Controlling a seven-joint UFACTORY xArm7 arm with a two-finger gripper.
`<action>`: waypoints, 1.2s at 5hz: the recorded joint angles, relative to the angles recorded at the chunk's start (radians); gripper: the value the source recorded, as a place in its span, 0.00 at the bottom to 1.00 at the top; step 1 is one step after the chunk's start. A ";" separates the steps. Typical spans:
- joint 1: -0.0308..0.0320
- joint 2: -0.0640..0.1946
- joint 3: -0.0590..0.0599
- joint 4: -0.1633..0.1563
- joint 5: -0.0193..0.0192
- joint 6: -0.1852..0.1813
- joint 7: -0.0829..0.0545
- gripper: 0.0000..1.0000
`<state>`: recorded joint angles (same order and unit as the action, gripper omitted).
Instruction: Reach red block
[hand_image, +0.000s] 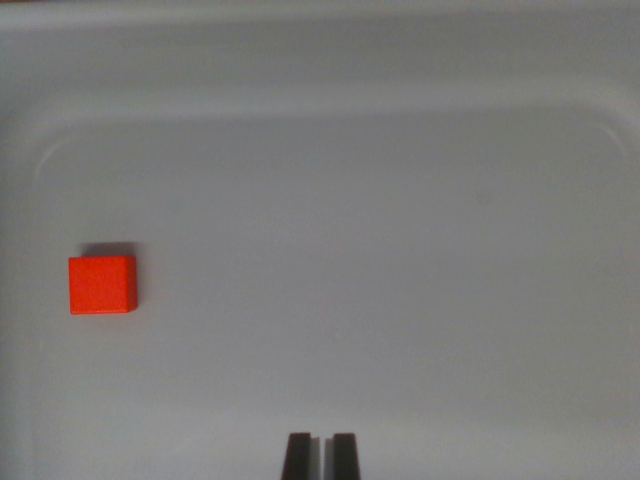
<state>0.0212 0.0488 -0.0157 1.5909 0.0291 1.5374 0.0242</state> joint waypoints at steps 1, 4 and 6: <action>0.0000 0.000 0.000 0.000 0.0000 0.000 0.000 0.00; 0.0035 0.008 0.003 -0.006 -0.0008 -0.014 0.000 0.00; 0.0078 0.018 0.006 -0.014 -0.0018 -0.031 -0.001 0.00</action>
<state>0.0290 0.0670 -0.0098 1.5772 0.0273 1.5065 0.0236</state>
